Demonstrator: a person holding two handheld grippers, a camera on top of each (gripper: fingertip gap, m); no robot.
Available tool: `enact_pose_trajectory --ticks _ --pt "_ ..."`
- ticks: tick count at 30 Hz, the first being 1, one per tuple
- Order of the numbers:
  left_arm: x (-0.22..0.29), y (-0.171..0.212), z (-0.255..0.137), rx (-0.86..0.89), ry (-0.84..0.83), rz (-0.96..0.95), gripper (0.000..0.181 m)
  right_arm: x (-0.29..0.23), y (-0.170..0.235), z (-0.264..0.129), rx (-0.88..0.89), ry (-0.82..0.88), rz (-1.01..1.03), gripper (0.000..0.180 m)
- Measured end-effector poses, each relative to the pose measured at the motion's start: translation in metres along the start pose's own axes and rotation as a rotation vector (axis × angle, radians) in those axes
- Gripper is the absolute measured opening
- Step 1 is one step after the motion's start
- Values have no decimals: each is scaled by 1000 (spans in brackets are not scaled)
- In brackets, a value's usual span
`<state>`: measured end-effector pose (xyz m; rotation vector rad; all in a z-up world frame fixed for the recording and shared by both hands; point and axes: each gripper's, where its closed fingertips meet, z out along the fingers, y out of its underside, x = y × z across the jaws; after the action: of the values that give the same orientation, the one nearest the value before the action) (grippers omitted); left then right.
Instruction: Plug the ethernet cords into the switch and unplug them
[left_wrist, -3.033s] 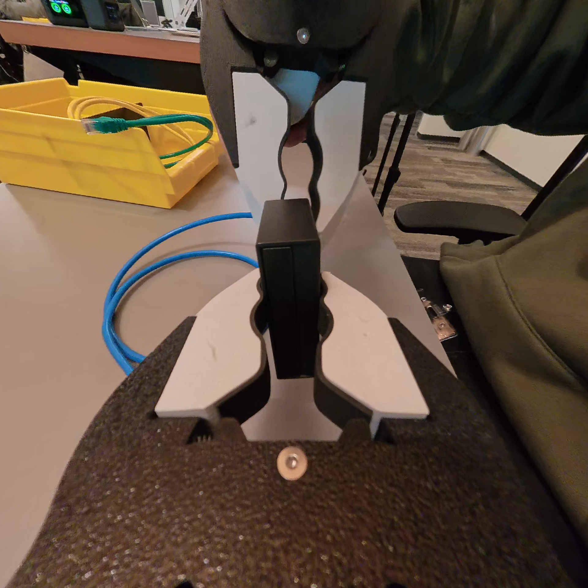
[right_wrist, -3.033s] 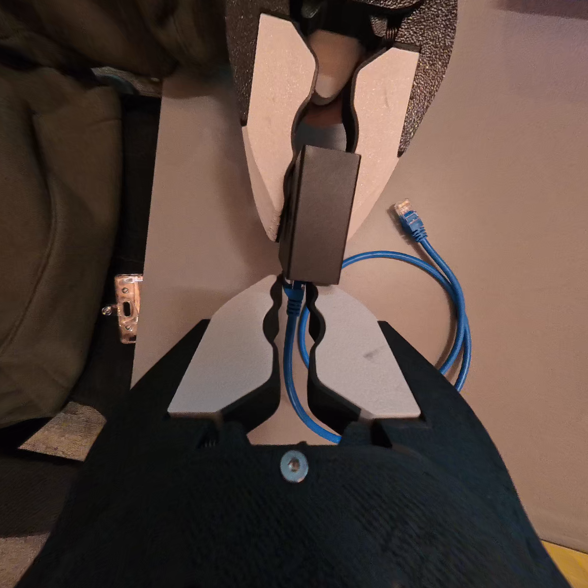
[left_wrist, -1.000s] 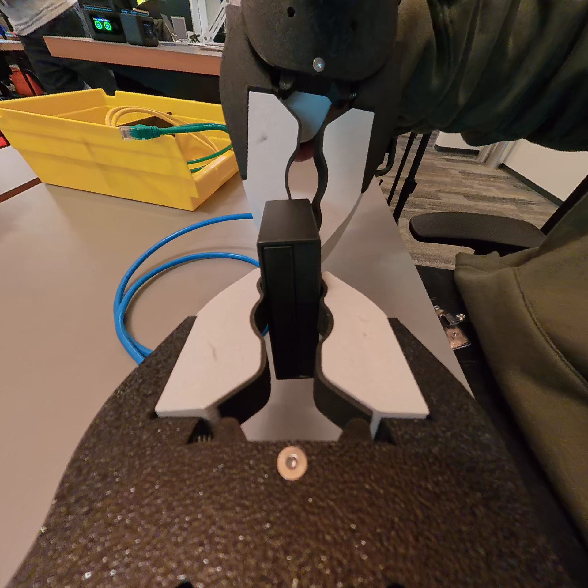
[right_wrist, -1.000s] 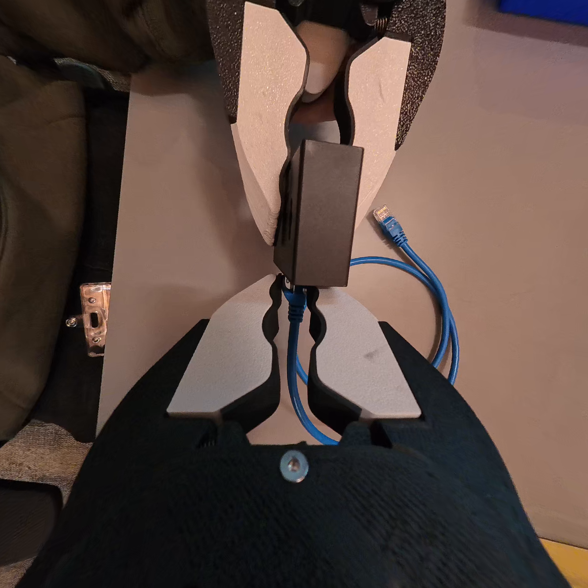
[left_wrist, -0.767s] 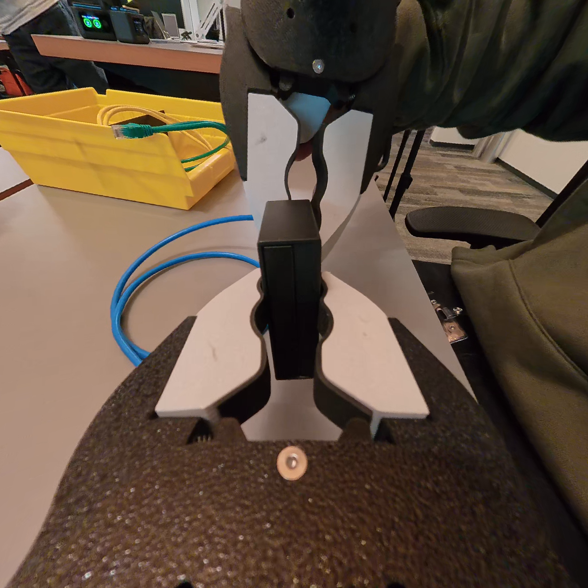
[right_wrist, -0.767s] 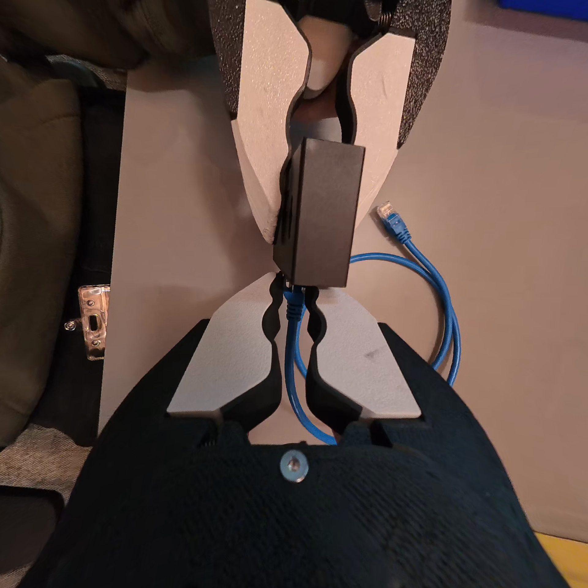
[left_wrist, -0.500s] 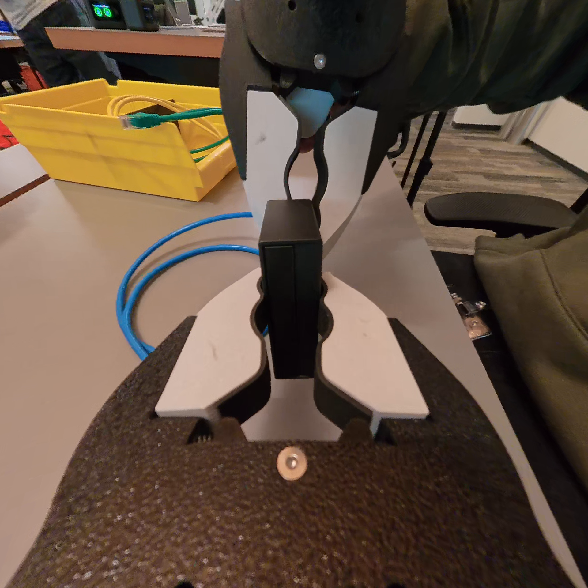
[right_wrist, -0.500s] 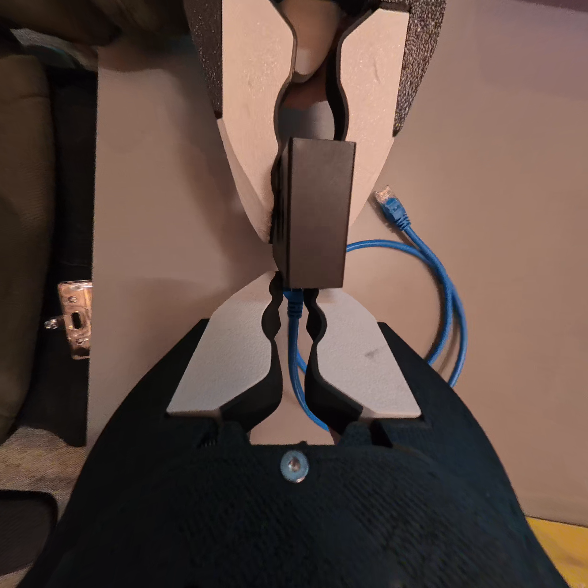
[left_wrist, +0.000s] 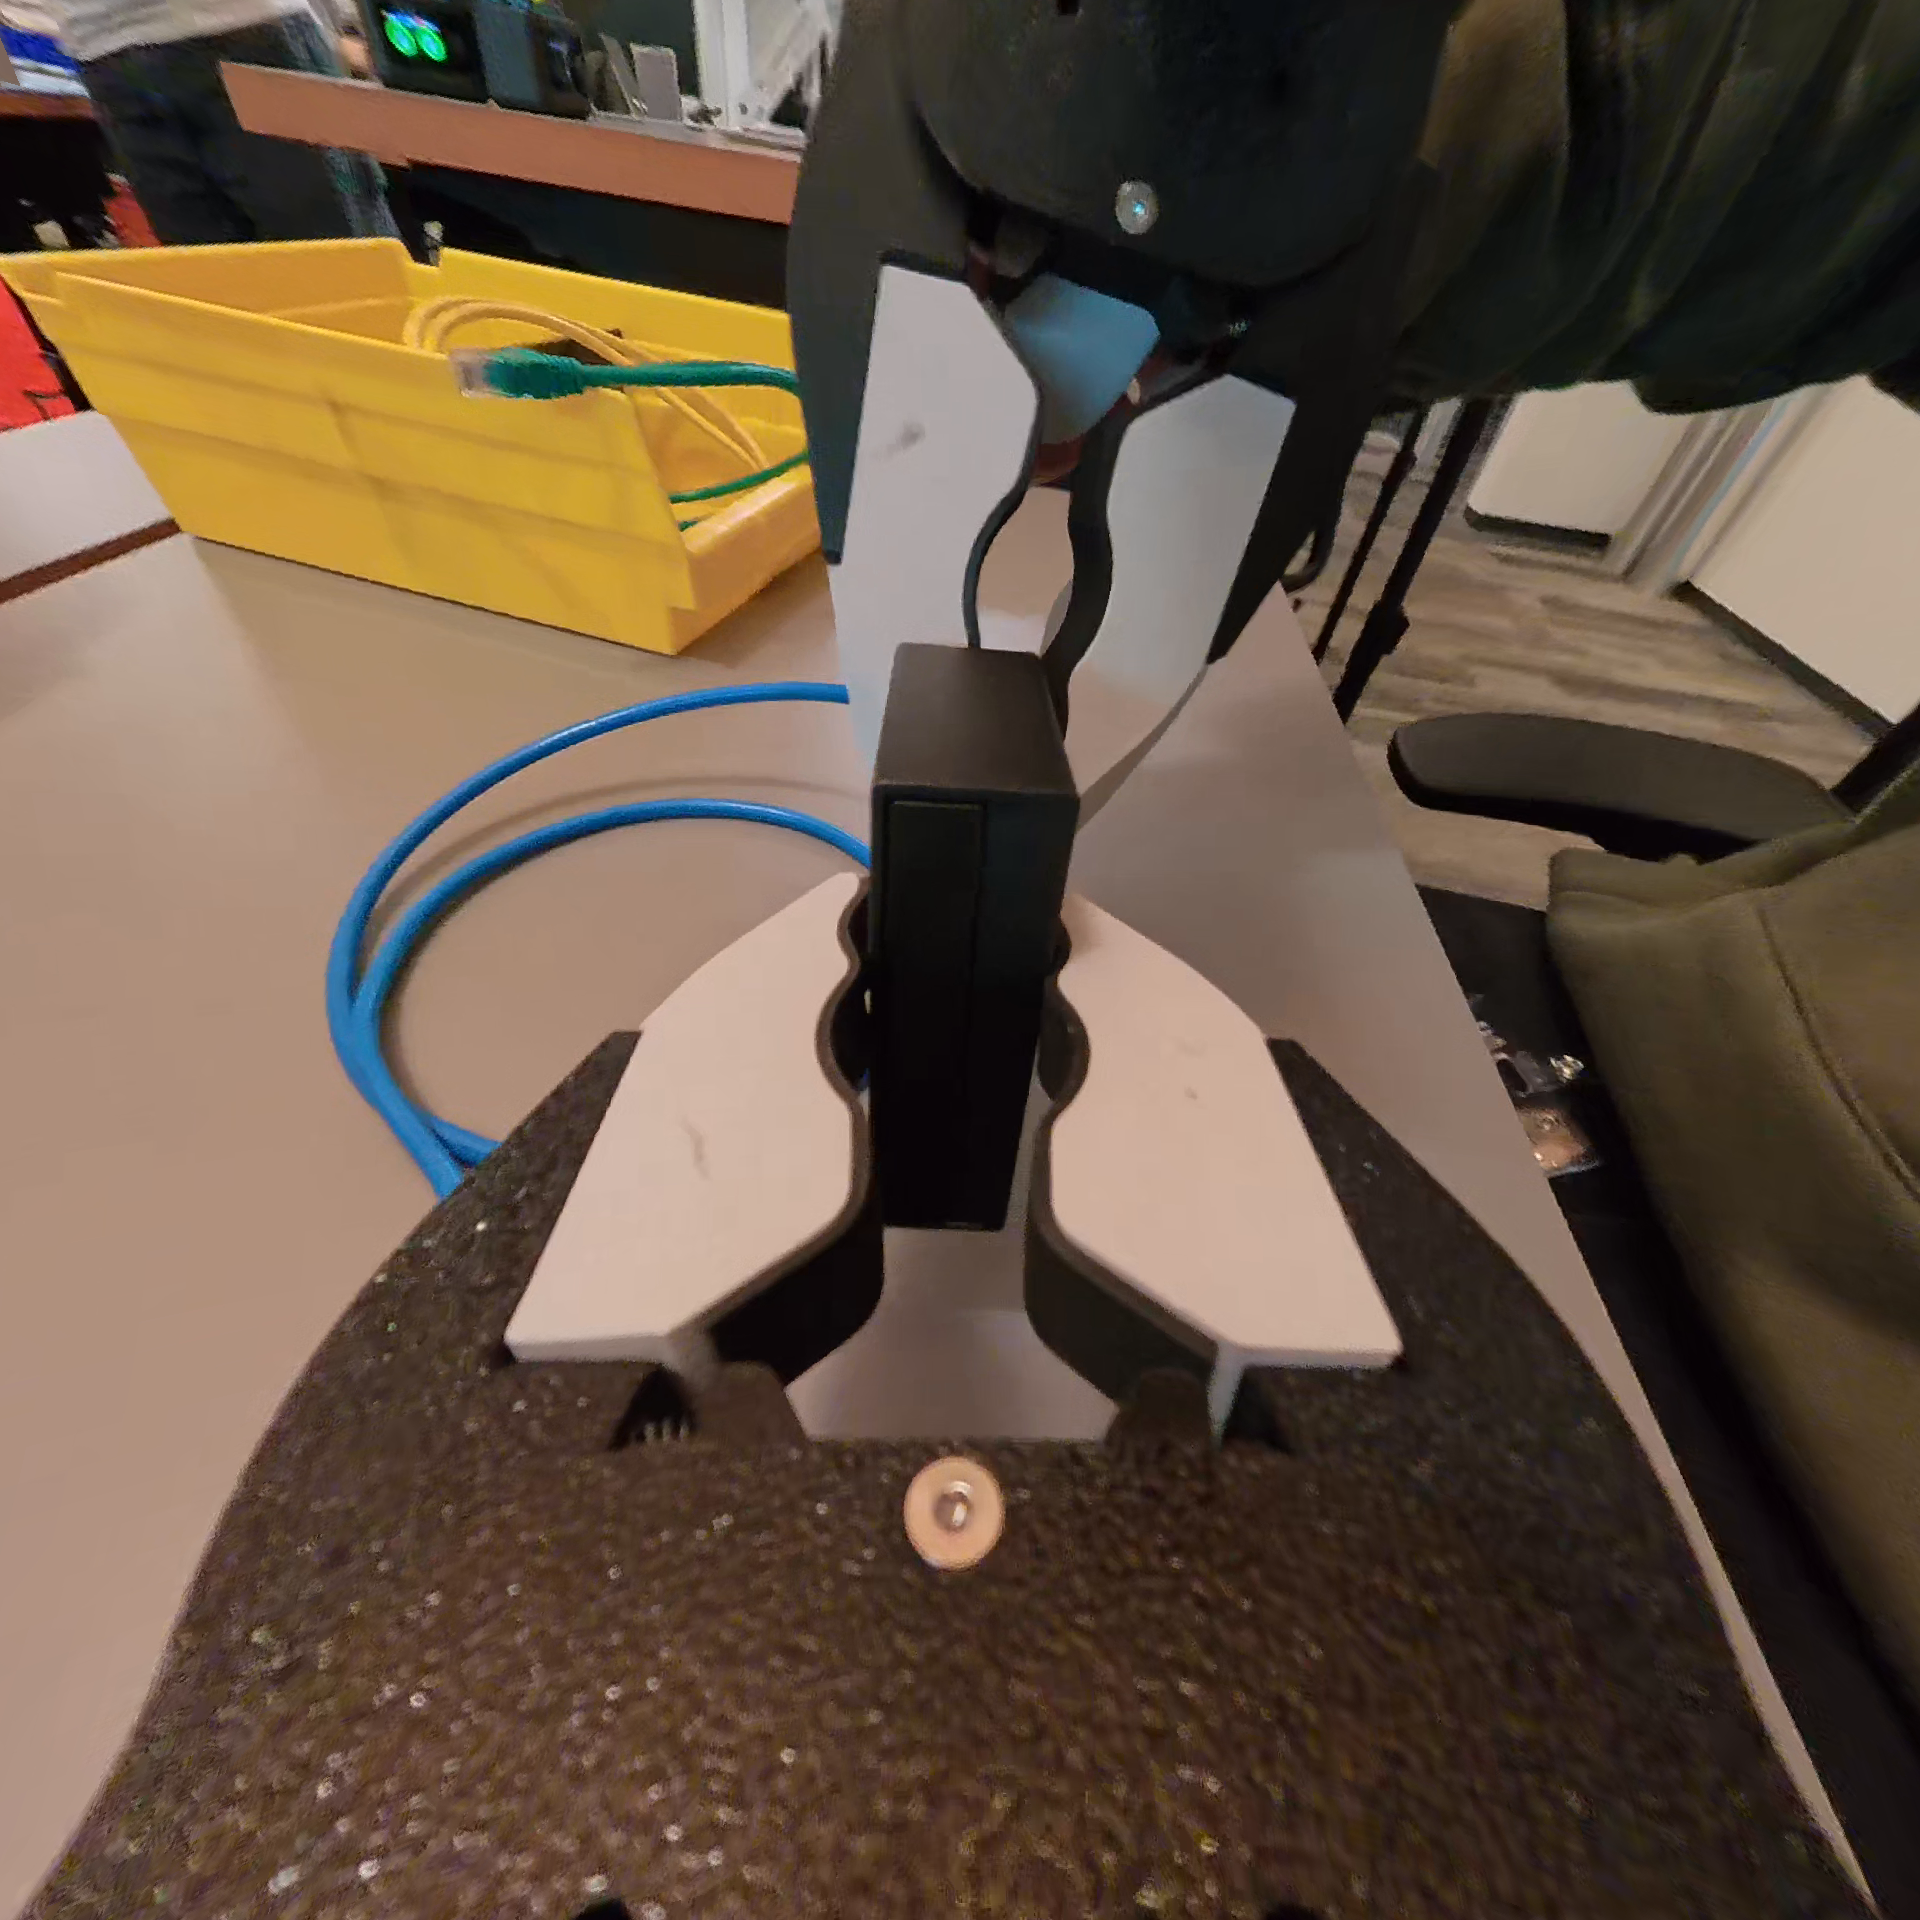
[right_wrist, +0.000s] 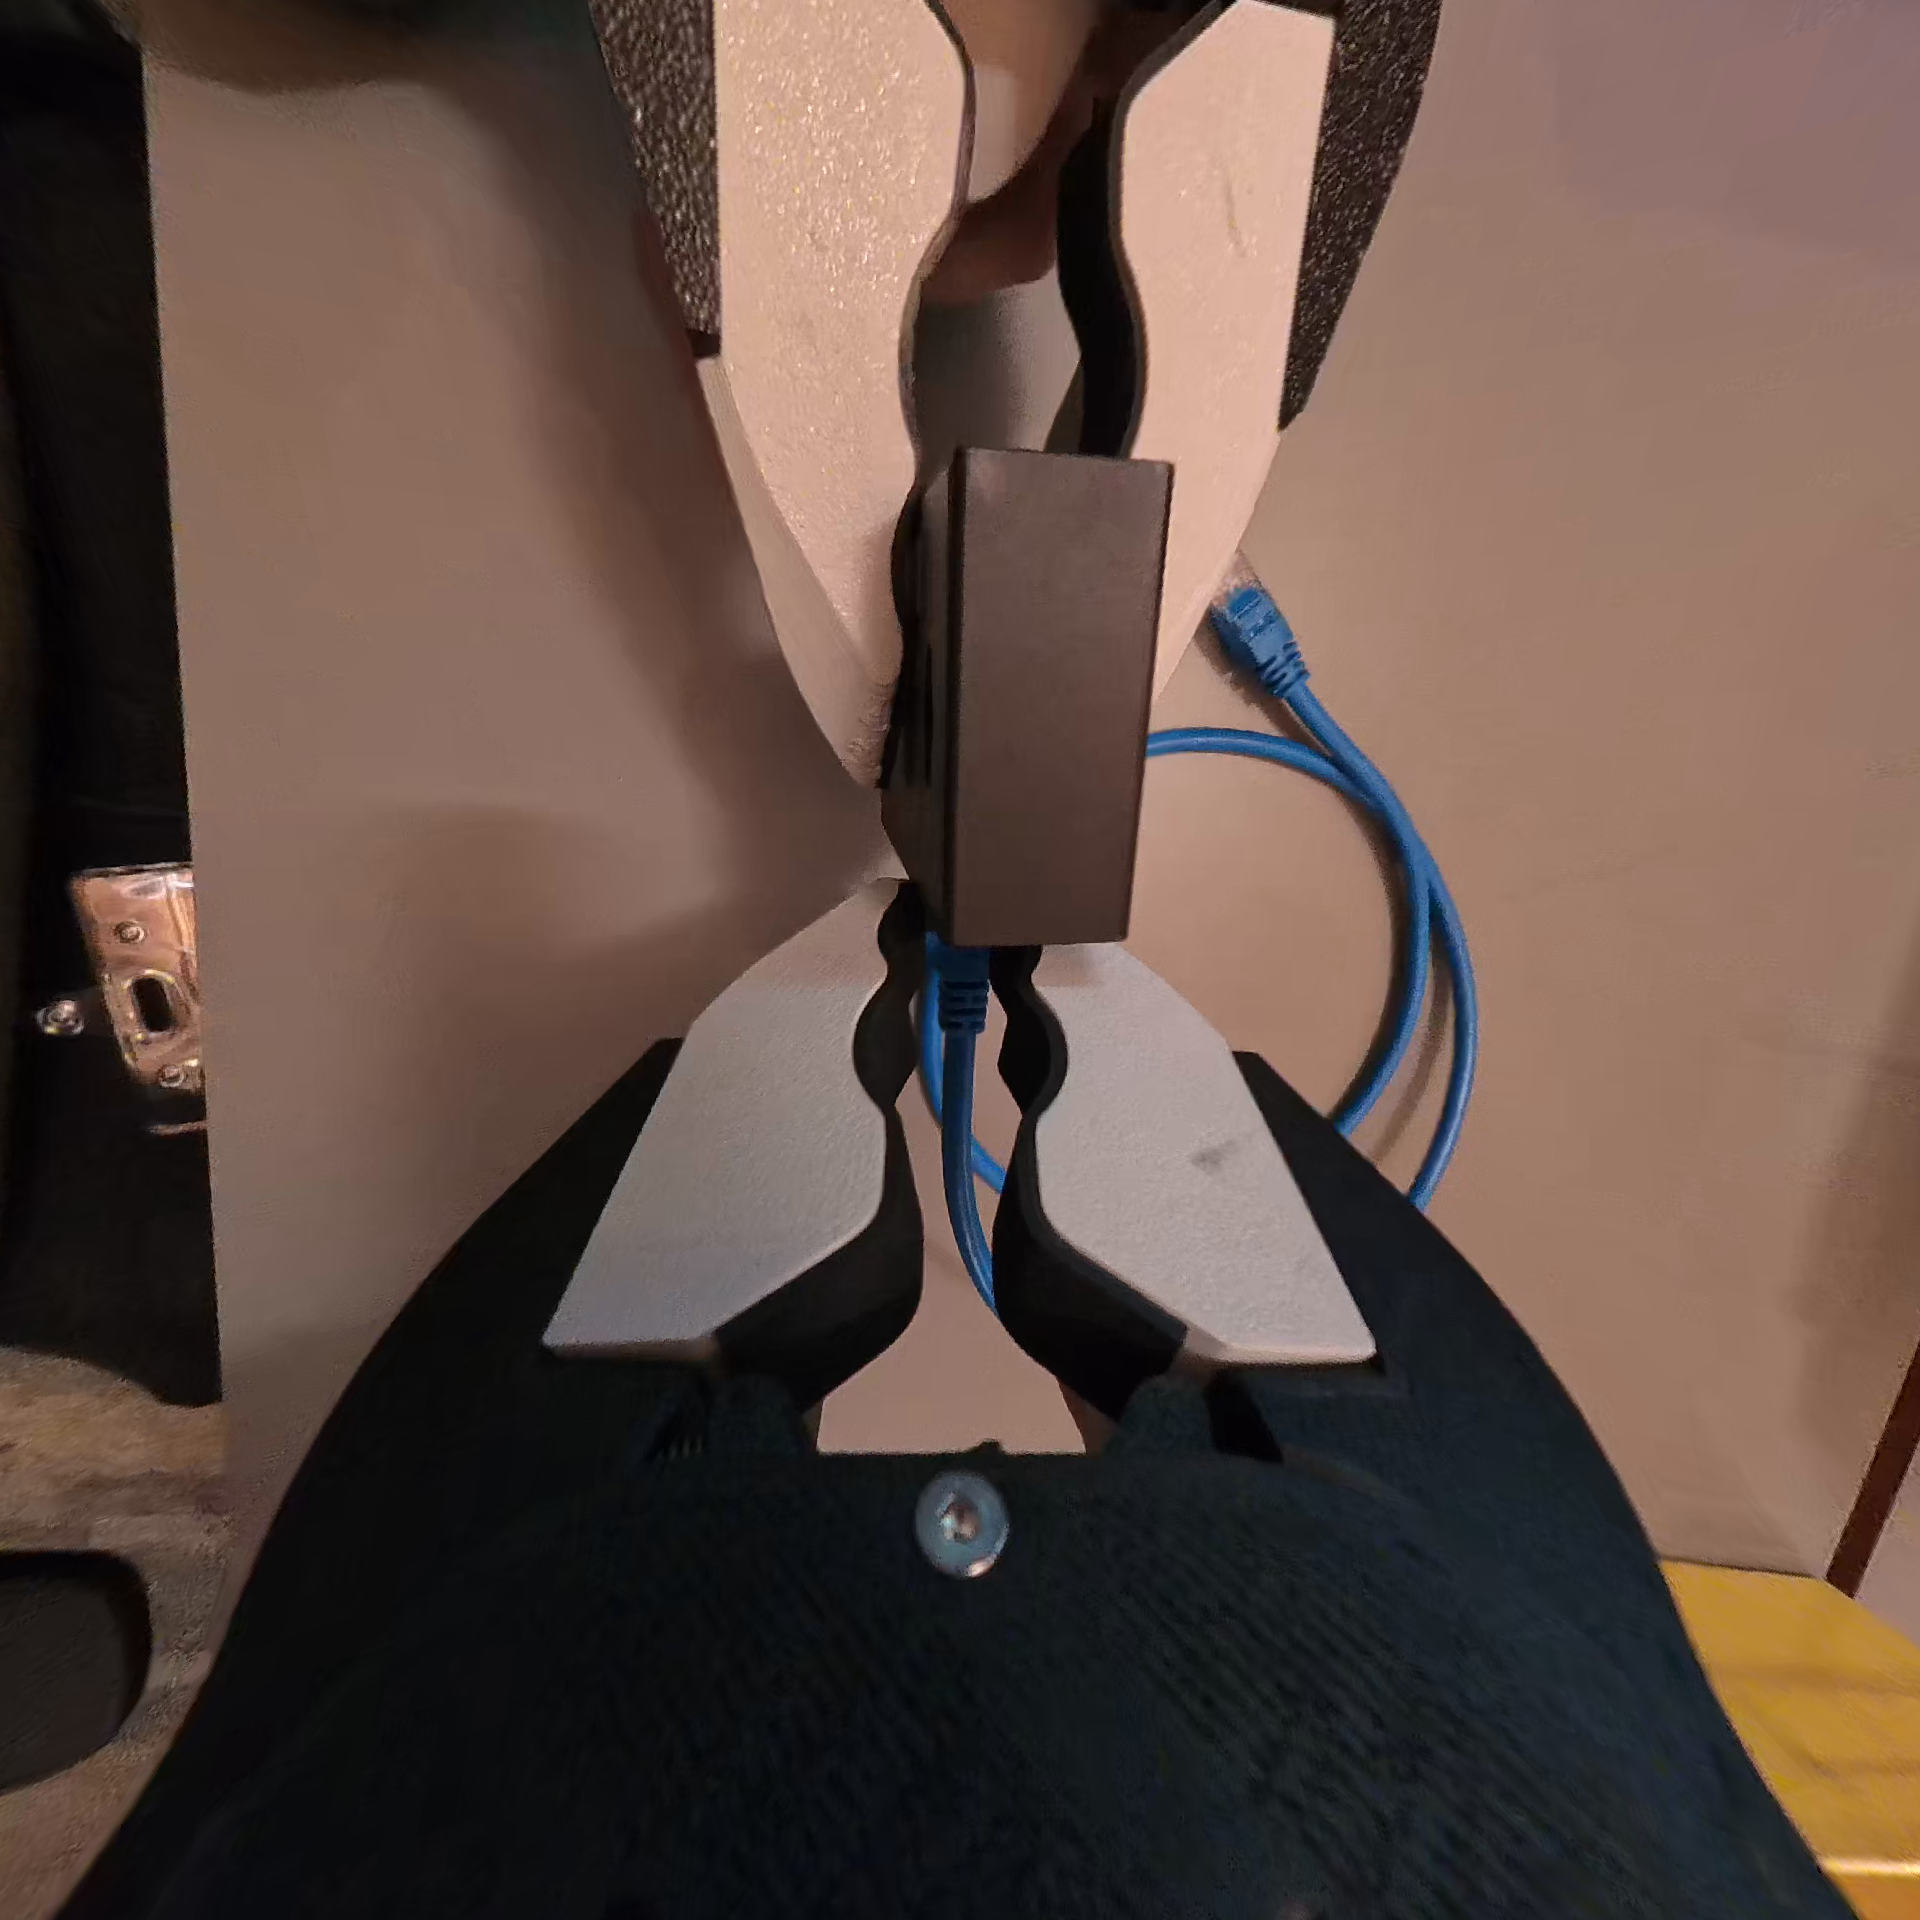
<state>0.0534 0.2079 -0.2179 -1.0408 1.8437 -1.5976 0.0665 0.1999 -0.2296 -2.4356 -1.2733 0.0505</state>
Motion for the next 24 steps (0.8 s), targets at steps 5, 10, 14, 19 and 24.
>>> enact_pose_trajectory --ticks 5,10,14,19,24 --pt "-1 -2 -2 7 12 -81 29 2 -2 -1 -14 20 -24 14" --pt "-4 -5 -2 0 -59 68 27 5 -2 -4 23 -1 8 15" --pt "-8 -3 -2 -3 -86 63 27 6 1 -2 11 -4 11 14" --pt "-14 -5 -6 18 -127 69 28 11 6 -5 -6 6 26 14" --pt "-7 -9 -5 32 -89 100 30 1 5 -4 8 -50 49 14"
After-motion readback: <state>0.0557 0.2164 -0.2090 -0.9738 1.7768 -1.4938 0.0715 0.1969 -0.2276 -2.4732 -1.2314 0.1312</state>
